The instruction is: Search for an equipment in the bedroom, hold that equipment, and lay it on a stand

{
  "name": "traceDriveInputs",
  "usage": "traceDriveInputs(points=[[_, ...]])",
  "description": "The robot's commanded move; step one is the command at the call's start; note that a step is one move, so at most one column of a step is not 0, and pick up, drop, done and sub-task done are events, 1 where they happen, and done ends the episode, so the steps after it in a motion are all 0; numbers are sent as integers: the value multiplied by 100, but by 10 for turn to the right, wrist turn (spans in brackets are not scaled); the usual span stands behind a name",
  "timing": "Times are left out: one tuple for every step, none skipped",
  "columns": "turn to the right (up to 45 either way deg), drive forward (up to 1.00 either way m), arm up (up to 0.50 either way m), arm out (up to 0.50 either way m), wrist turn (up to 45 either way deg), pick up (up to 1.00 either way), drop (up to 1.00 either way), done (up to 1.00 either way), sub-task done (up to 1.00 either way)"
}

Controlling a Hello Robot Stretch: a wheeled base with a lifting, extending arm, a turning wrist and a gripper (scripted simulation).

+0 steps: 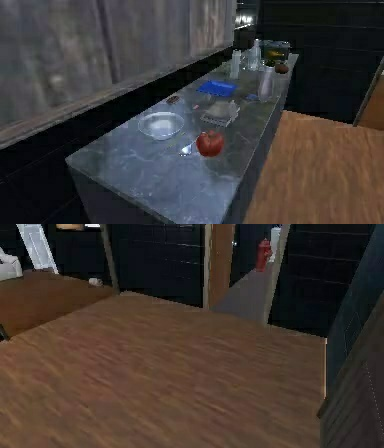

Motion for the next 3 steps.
traceDriveInputs(points=[[450, 0, 0, 0, 0, 0, 0, 0, 0], [270, 0, 0, 0, 0, 0, 0, 0, 0], [0, 20, 0, 0, 0, 0, 0, 0, 0]])
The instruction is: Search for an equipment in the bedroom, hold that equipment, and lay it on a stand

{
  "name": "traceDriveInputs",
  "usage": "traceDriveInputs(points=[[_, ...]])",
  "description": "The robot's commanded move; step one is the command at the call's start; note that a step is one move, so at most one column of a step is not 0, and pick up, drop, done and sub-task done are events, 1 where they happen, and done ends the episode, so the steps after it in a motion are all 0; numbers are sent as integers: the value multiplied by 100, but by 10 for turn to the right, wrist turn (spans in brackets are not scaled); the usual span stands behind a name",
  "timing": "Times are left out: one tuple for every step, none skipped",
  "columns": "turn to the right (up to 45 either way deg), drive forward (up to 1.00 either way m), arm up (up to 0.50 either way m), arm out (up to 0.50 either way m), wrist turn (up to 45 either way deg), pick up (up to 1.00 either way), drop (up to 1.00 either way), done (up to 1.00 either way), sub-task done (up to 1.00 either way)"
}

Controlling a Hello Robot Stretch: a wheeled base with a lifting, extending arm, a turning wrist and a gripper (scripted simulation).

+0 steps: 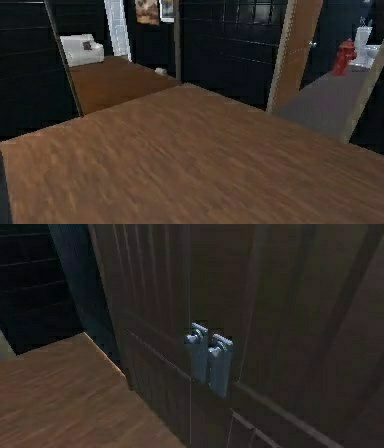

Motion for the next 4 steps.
traceDriveInputs(points=[[-180, 0, 0, 0, 0, 0, 0, 0, 0], [0, 100, 0, 0, 0, 0, 0, 0, 0], [0, 100, 0, 0, 0, 0, 0, 0, 0], [0, 100, 0, 0, 0, 0, 0, 0, 0]])
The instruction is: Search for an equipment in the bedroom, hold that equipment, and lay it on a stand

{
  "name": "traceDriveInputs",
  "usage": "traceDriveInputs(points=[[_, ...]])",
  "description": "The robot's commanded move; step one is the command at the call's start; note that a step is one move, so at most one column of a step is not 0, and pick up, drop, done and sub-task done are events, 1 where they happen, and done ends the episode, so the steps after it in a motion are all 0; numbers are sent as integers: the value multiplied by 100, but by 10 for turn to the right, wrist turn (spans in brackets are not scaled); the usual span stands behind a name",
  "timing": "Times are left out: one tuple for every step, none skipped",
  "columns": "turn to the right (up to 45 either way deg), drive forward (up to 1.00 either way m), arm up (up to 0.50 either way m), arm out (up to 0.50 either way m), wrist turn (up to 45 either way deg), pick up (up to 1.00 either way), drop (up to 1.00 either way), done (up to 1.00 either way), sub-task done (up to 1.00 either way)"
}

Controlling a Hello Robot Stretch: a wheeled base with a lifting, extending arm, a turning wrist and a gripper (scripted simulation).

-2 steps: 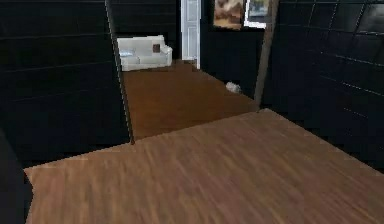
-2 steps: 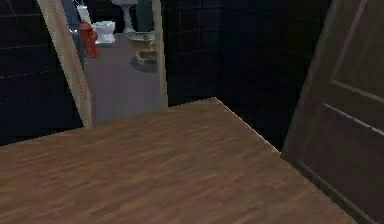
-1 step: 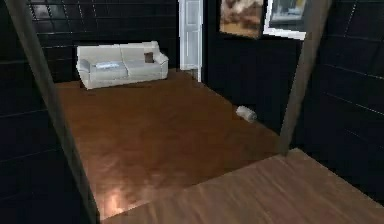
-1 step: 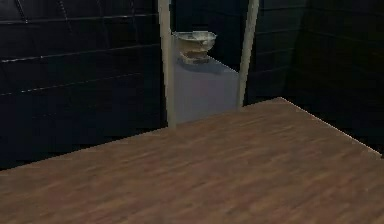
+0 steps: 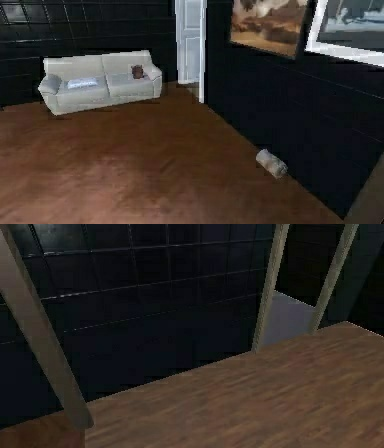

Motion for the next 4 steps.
traceDriveInputs(points=[[-30, 0, 0, 0, 0, 0, 0, 0, 0], [0, 100, 0, 0, 0, 0, 0, 0, 0], [0, 100, 0, 0, 0, 0, 0, 0, 0], [0, 100, 0, 0, 0, 0, 0, 0, 0]])
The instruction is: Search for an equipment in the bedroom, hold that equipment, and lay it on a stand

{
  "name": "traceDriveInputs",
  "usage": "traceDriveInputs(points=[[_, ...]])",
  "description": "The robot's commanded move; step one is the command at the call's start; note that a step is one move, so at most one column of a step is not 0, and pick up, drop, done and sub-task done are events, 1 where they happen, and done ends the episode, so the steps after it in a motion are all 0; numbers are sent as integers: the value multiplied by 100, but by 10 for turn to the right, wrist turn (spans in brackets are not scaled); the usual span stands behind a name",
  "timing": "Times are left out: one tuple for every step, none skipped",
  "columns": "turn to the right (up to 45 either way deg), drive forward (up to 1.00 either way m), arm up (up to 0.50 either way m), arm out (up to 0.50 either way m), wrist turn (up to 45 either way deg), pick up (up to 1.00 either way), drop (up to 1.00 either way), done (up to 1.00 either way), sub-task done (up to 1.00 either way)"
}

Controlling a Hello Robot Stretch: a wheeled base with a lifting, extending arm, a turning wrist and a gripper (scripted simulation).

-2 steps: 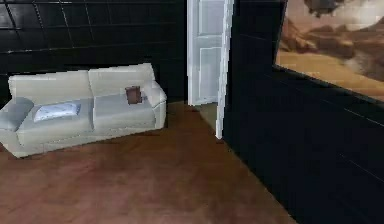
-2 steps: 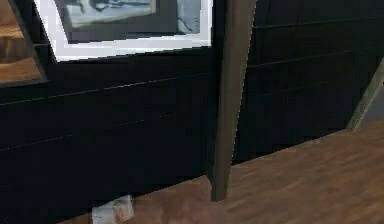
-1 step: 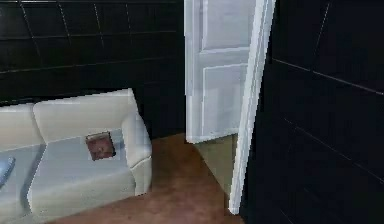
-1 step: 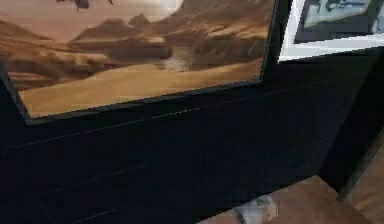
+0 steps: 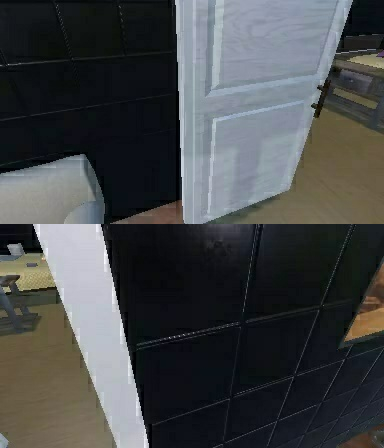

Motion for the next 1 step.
traceDriveInputs(points=[[-60, 0, 0, 0, 0, 0, 0, 0, 0]])
